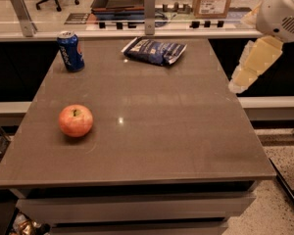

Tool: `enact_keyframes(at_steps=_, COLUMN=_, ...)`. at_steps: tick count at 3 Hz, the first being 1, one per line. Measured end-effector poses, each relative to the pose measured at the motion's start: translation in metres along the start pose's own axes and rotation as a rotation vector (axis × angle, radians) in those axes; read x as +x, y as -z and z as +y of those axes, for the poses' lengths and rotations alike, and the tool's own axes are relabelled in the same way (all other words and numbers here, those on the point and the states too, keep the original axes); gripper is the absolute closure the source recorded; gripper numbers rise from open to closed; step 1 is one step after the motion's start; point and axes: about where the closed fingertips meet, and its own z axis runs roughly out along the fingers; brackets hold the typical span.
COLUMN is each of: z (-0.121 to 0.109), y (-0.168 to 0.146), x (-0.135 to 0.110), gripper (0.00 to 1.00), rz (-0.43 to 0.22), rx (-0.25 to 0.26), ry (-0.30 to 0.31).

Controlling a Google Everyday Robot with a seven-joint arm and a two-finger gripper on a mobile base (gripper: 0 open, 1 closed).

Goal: Move blue chip bag near apple

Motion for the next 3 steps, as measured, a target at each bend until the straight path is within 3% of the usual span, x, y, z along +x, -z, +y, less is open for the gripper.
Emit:
enact_keyframes(at_steps=1, z=-0.039, y=-0.034, x=-0.033, gripper=0.0, rz=-0.101, rx=0.031, ry=-0.058)
enact_keyframes(at_steps=2, z=-0.074, y=-0.063, x=-0.057, gripper=0.0, rz=-0.163, rx=0.092, ry=-0.128)
enact_keyframes(at_steps=3, z=-0.107, y=-0.098, x=-0.073, gripper=0.0, rz=-0.163, rx=0.148, ry=-0.2)
